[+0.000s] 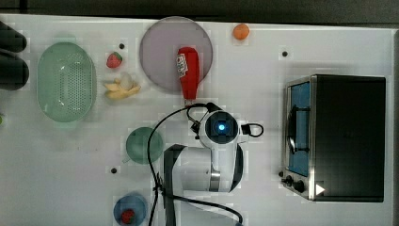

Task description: Pick ketchup from plate and place it on table.

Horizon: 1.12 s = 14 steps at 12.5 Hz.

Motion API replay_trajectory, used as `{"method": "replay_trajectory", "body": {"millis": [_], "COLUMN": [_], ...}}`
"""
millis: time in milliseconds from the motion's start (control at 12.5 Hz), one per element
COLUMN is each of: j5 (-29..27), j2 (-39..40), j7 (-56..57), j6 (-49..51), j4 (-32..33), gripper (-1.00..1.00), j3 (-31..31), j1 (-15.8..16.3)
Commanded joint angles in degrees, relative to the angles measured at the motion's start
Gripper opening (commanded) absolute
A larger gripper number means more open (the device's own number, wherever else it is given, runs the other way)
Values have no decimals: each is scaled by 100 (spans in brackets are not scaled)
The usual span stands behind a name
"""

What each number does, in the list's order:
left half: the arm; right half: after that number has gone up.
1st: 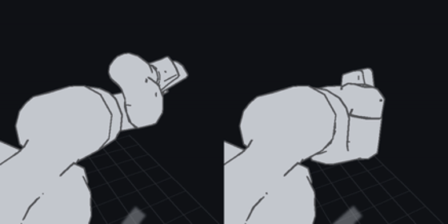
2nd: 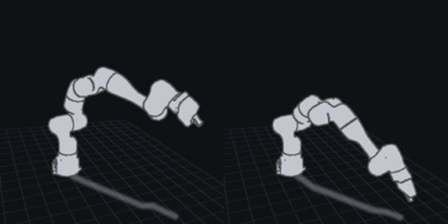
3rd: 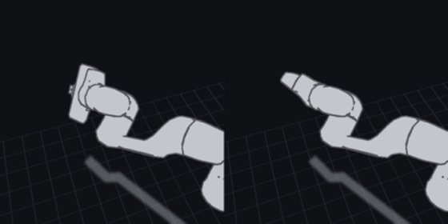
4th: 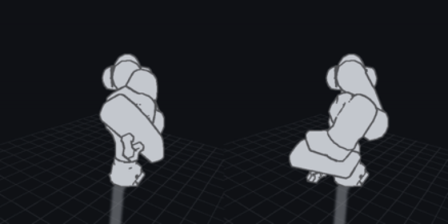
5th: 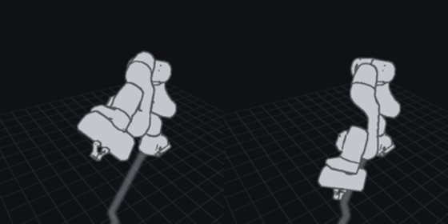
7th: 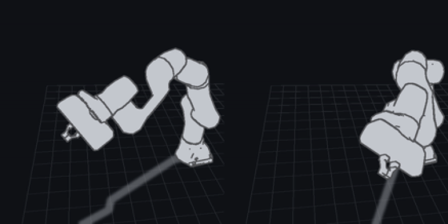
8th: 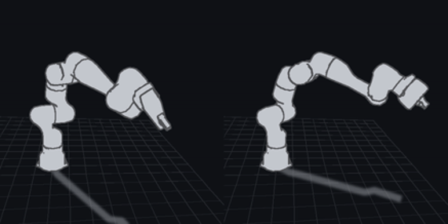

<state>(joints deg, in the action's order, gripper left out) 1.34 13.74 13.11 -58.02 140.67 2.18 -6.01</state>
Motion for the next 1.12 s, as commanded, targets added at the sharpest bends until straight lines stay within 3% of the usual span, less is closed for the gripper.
{"method": "replay_trajectory", "body": {"millis": [80,240,480,1120], "j5": [-17,-17,-29,-98], "j2": [-474,-872,-1399,-1682], "j7": [-226,-258,-336,-869], "j6": [-170,96,1475,4889], "j4": [-239,-486,-1149,-3892], "gripper": [100,100,100,100], "j3": [42,42,40,31], "j1": [3,4,2,6]}}
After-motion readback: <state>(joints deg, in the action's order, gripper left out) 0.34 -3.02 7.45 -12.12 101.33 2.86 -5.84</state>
